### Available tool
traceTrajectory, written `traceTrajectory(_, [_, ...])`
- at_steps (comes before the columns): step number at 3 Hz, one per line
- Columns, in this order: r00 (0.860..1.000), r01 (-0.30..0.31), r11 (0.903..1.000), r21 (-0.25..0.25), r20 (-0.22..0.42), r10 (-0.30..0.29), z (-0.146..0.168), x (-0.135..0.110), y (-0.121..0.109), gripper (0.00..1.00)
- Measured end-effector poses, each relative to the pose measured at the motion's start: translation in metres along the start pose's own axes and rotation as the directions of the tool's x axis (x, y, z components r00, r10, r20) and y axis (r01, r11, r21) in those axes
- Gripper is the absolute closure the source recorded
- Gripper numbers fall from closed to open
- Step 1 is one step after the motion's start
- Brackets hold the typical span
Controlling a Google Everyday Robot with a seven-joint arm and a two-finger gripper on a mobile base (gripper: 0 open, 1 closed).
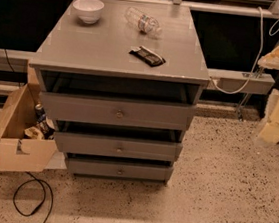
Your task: Open top drawer
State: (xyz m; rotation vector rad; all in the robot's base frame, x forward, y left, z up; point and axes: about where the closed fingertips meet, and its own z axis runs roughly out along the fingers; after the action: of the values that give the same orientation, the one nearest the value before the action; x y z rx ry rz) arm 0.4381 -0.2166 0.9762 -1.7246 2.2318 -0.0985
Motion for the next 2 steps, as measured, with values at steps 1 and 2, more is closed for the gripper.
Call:
traceTrajectory(1, [1.0,0.002,1.0,-0.006,0.004,-0.002,0.003,0.0,0.001,0.0])
traceTrajectory(2, [0.998,0.038,0.9934,-0.108,0.06,-0.031,0.045,-0.004,0.021,0.0])
